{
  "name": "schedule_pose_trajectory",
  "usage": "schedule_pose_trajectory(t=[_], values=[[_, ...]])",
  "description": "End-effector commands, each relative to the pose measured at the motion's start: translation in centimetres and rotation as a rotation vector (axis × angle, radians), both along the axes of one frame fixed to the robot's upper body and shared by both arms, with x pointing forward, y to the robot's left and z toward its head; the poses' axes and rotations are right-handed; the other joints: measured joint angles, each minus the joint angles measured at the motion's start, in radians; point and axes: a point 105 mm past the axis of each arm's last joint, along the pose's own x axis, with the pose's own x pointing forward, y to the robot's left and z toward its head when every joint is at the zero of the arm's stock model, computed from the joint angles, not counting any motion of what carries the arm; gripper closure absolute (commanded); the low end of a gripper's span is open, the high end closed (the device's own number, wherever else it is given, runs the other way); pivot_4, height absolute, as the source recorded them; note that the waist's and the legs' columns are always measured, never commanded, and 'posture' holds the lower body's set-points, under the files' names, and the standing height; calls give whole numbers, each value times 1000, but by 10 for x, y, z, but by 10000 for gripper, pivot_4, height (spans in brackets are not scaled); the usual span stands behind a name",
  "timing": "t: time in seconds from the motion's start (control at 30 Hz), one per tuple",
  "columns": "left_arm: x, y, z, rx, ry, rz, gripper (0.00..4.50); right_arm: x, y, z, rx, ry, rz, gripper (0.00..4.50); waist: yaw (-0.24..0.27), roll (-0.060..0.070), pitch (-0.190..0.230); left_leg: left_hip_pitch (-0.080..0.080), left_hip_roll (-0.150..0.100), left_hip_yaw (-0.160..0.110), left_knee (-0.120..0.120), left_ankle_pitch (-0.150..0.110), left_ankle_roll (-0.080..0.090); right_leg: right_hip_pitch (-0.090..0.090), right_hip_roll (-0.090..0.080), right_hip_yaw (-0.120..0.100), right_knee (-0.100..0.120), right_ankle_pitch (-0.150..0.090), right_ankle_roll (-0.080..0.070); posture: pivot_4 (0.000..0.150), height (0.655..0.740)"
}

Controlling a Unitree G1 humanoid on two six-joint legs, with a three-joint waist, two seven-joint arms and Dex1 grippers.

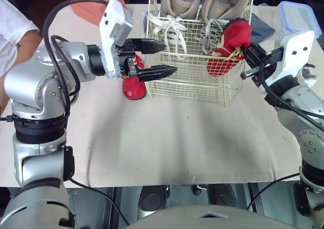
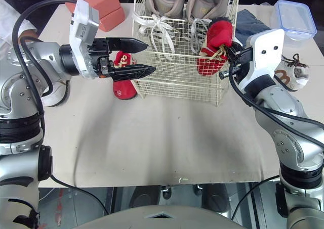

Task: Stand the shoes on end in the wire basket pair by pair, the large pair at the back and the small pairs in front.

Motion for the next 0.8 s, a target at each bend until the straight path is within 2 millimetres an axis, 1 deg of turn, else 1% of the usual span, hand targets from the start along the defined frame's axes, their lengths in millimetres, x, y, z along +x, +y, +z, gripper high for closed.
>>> schedule_pose_trajectory(t=[0.03,0.27,0.5,0.6,0.67,0.73,0.77,0.8], values=[[-11,-5,10,-6,-44,-43,616,3,1,-1,-5,15,-12,45000,0,0,0,0,0,0,0,0,0,0,0,0,0,0,0,1500,6860],[-13,-9,8,-6,-49,-60,616,12,3,-12,-47,62,-20,45000,-1,0,0,0,0,0,0,0,0,0,0,0,0,0,0,1500,6860],[-15,-11,5,-8,-42,-72,616,15,3,-20,-90,85,-5,45000,0,0,0,0,0,0,0,0,0,0,0,0,0,0,0,1500,6860],[-15,-10,5,-7,-41,-70,0,16,1,-18,-86,79,-3,35596,-1,0,0,0,0,0,0,0,0,0,0,0,0,0,0,1500,6860],[-15,-10,5,-7,-41,-69,0,16,0,-17,-92,74,-1,26919,-1,0,0,0,0,0,0,0,0,0,0,0,0,0,0,1500,6860],[-14,-9,5,-10,-42,-63,0,15,-2,-16,-89,67,2,17247,-1,0,0,0,0,0,0,0,0,0,0,0,0,0,0,1500,6860],[-13,-9,5,-9,-43,-57,0,15,-4,-14,-87,64,2,13572,-1,0,0,0,0,0,0,0,0,0,0,0,0,0,0,1500,6860],[-13,-8,5,-9,-43,-54,0,14,-7,-12,-87,54,5,8025,0,0,0,0,0,0,0,0,0,0,0,0,0,0,0,1500,6860]])
